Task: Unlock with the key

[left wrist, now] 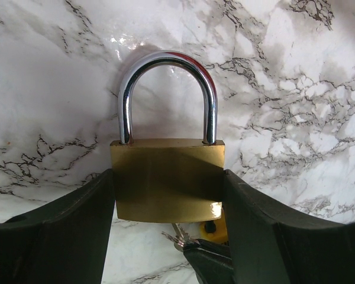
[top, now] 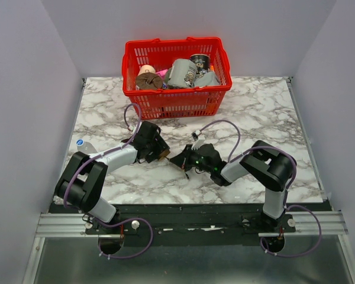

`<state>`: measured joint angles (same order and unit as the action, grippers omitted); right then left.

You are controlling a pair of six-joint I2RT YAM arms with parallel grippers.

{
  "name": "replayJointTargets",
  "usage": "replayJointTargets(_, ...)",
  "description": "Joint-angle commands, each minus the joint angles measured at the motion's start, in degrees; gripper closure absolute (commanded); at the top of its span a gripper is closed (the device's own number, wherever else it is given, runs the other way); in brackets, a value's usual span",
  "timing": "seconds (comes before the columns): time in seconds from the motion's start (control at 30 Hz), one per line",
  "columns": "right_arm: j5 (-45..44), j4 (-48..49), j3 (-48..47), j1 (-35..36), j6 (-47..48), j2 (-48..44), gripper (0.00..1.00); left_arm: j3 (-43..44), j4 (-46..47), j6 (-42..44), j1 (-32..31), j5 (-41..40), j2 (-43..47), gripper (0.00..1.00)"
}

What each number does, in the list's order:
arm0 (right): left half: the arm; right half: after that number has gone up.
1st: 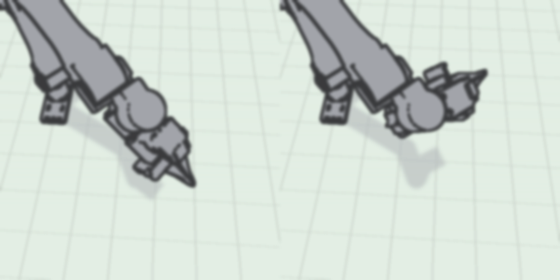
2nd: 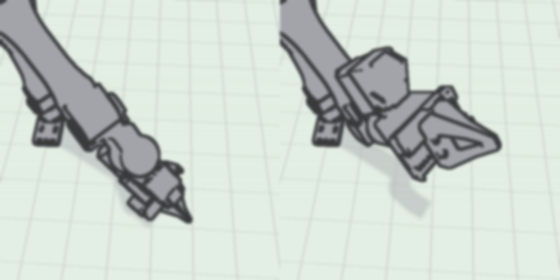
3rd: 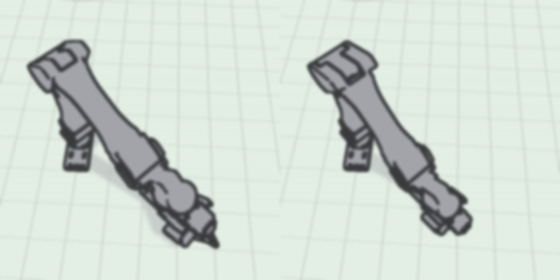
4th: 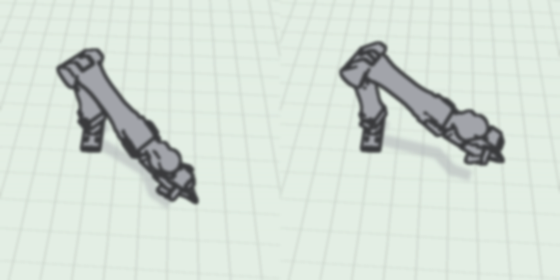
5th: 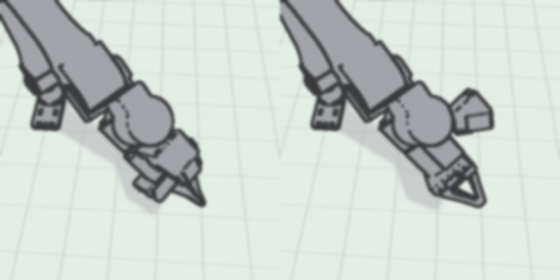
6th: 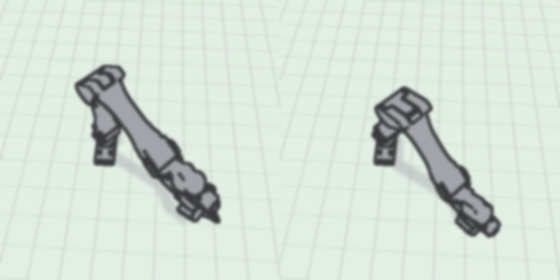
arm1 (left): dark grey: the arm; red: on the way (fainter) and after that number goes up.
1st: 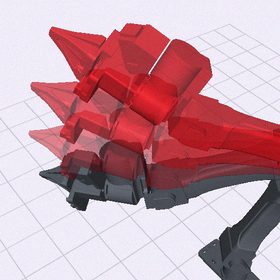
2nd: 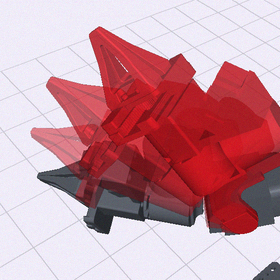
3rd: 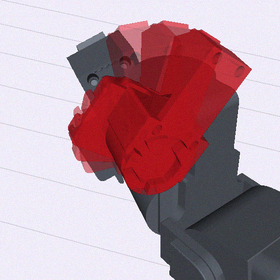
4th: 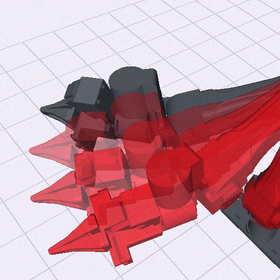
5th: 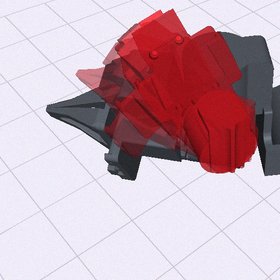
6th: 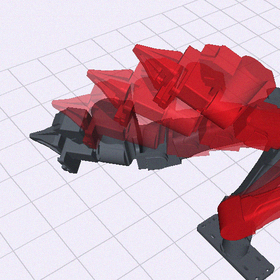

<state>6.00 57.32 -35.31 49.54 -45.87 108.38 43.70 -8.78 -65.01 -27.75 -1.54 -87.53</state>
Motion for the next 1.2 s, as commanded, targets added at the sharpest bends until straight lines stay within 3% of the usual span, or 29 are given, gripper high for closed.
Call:
replayJointTargets(0.0, -2.9, 1.9, -2.0, 0.7, -0.3, 1.1, 0.99, -0.8, 0.3, -1.2, -0.6, 2.6, 1.0, 1.0)
replayJointTargets(1.17, -5.6, -0.6, -7.3, 0.7, -3.0, 4.1, 0.99, -2.9, 1.3, -4.1, -1.3, 4.4, 0.7, 1.0)
